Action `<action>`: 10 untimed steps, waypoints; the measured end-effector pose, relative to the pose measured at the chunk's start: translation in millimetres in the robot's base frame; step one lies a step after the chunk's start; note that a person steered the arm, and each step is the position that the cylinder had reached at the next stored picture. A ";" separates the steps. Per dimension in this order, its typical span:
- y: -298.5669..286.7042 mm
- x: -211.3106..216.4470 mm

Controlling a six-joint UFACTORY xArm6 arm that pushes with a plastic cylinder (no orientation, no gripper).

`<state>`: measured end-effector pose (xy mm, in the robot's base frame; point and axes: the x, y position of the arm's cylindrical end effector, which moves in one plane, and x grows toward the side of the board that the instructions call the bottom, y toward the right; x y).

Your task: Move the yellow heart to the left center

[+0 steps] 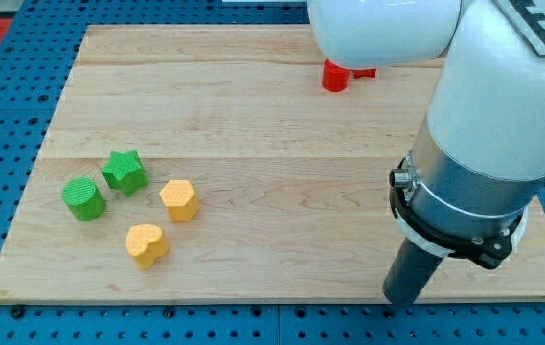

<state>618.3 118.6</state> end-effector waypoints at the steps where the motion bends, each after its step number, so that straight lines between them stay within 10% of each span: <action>1: -1.3 0.7; 4: -208.9 -18.3; 10: -290.8 -102.5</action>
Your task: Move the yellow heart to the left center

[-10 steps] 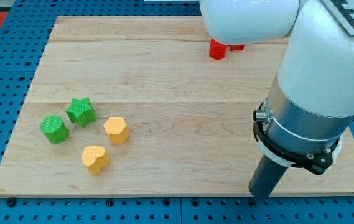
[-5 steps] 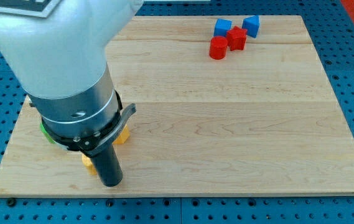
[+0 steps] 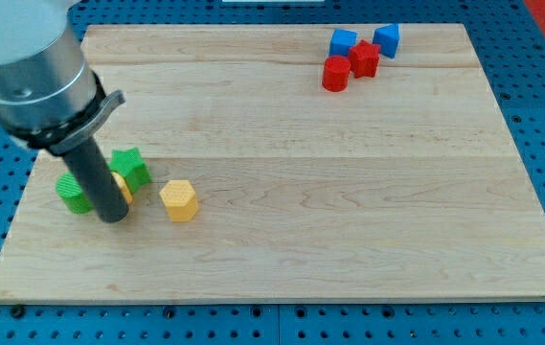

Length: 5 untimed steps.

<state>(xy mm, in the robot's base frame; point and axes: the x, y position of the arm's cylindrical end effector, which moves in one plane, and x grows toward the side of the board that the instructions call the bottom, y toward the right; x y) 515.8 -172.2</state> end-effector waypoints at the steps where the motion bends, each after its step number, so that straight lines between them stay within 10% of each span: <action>1: 20.2 -12.3; 5: -48.5 -35.2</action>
